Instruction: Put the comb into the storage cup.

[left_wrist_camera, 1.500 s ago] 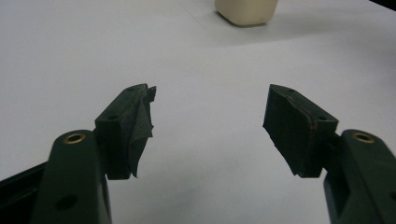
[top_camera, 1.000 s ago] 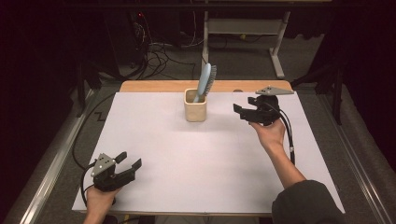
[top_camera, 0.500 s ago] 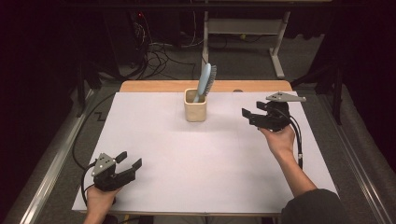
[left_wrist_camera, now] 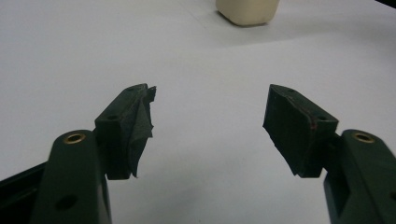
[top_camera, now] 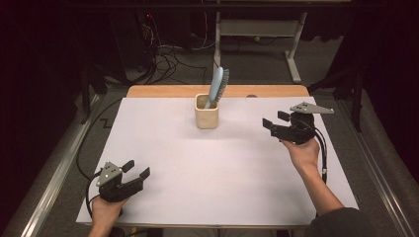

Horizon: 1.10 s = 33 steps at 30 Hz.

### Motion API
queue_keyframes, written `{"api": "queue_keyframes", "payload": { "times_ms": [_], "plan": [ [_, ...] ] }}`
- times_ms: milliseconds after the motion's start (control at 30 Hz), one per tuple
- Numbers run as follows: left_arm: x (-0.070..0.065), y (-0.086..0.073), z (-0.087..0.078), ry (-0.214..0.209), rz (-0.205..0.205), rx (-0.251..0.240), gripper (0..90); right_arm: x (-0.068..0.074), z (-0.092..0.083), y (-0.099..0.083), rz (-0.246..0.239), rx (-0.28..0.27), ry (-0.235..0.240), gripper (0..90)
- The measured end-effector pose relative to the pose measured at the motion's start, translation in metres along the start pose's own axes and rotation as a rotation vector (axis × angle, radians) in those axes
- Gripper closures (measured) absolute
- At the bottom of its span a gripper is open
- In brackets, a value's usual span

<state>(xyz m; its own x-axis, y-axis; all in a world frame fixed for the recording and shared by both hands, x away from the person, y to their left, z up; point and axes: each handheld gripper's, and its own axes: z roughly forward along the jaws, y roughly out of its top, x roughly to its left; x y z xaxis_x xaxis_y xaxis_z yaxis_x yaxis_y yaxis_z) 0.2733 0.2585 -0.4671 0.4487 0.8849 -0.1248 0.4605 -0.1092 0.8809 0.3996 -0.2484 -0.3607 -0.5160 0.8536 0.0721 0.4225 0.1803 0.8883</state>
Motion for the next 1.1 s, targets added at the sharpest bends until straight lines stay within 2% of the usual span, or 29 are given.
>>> {"api": "queue_keyframes", "payload": {
  "times_ms": [600,1100],
  "plan": [
    [0.0,0.0,0.0,0.001,0.0,-0.002,32.8,-0.005,-0.015,-0.01,0.008,-0.026,-0.005,33.4],
    [0.0,0.001,0.001,-0.003,-0.001,-0.002,32.8,-0.009,-0.022,-0.018,0.021,-0.025,-0.011,33.5]
  ]
}}
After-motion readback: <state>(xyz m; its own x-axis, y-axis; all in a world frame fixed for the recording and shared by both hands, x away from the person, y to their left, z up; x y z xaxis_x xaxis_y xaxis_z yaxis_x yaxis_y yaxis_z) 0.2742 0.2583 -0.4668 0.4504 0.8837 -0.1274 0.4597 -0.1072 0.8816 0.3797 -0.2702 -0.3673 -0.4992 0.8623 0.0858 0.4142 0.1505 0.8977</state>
